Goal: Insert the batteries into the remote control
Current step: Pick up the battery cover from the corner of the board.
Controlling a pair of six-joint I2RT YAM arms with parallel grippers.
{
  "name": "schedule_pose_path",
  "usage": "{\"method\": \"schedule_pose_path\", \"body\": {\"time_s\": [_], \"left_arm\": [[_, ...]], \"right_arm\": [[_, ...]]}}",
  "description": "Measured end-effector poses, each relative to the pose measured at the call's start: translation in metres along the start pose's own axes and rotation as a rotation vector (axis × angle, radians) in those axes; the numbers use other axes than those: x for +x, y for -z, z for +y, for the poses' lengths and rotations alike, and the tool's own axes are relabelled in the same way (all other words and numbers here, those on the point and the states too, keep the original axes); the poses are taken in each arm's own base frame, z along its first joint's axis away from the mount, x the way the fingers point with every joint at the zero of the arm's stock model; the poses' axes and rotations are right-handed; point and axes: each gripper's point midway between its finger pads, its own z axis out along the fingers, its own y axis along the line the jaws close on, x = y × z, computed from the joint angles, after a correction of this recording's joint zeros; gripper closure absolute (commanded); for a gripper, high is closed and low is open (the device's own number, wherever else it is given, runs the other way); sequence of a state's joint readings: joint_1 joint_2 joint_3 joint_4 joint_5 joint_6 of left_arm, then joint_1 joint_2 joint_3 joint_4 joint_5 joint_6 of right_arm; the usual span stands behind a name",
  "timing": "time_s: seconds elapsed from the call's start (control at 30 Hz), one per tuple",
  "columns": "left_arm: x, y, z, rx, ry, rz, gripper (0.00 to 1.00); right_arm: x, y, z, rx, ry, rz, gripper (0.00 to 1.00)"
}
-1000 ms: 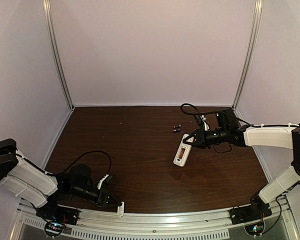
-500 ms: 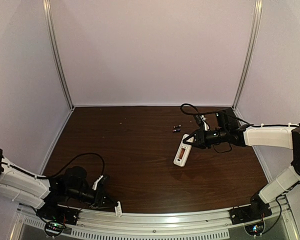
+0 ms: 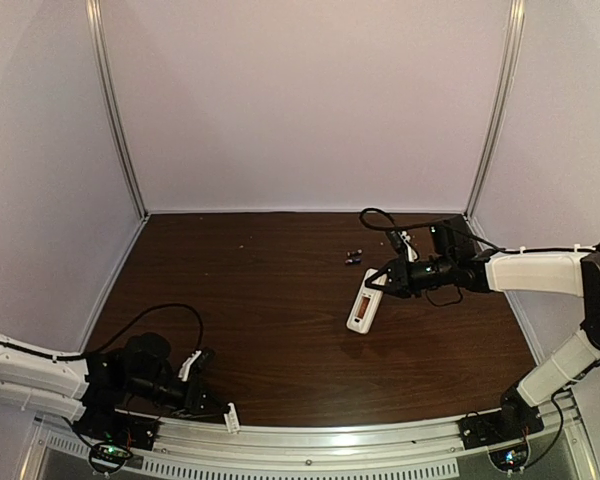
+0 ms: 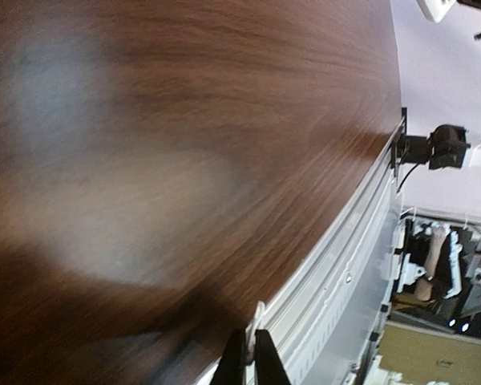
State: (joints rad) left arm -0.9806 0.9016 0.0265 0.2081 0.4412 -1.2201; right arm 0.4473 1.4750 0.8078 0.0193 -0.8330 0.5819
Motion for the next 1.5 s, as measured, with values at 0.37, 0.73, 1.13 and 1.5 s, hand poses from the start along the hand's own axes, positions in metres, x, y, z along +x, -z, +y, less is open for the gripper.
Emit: {"method": "schedule_pose_path", "body": {"time_s": [0.37, 0.73, 1.13, 1.5], "left_arm": [[0.003, -0.010, -0.026, -0.135, -0.453, 0.054, 1.00], [0.010, -0.008, -0.033, -0.176, -0.797, 0.070, 1.00], [0.013, 0.001, -0.031, -0.147, -0.740, 0.034, 1.00], [0.006, -0.004, -0.028, -0.144, -0.654, 0.018, 1.00]], "right_arm": [[0.000, 0.000, 0.000, 0.000, 0.002, 0.001, 1.00], [0.000, 0.000, 0.000, 0.001, 0.003, 0.001, 1.00], [0.000, 0.000, -0.001, 0.001, 0.006, 0.002, 1.00], [0.001, -0.001, -0.001, 0.003, 0.005, 0.003, 1.00]]}}
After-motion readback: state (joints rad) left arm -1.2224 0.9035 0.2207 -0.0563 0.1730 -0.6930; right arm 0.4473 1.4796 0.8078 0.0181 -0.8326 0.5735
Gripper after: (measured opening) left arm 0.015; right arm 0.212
